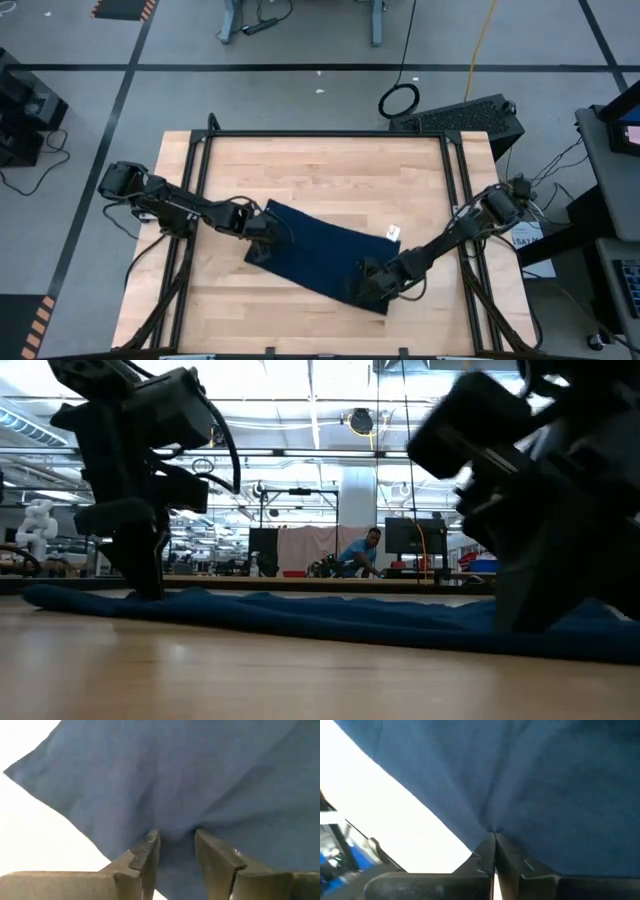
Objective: Roll towel
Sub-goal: Roll the dark blue towel
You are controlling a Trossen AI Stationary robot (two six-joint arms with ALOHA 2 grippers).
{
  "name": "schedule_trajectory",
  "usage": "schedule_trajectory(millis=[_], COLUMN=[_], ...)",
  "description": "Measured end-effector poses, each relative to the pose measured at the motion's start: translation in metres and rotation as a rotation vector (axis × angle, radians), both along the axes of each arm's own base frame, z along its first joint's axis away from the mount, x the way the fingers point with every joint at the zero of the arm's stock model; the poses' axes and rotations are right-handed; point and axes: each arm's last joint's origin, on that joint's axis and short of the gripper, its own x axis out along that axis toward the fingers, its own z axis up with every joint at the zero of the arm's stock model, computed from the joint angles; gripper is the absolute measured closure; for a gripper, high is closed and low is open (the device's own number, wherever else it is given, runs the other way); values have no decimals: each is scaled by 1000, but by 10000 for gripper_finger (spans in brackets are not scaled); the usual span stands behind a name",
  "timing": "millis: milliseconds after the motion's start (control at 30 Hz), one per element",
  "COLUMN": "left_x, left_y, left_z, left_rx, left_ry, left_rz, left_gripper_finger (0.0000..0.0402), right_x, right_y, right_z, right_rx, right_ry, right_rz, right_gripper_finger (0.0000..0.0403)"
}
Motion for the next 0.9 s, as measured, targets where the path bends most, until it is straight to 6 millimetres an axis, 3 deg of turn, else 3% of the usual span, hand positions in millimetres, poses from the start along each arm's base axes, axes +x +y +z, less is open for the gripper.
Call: schedule_trajectory(millis=[133,300,567,800,900], left_x=[-9,-22,-19,22,43], left_y=[12,20,20,13,9], left_z=[7,26,64,98,89], left_rx=[20,51,-3,-106,-138], left_ry=[56,130,-45,-452,-531], left_rz=[-13,-64,-156,-142,-110], left_gripper_finger=[270,270,270,270,270], right_x=[8,-3,-48,-101,-110], right_y=[6,-1,-50,-109,-130], right_z=[11,41,112,159,168], right_rx=[-50,-73,-181,-302,-365], right_ry=[52,149,233,320,290], right_rz=[97,132,120,-27,-17], right_gripper_finger=[403,403,394,394,395])
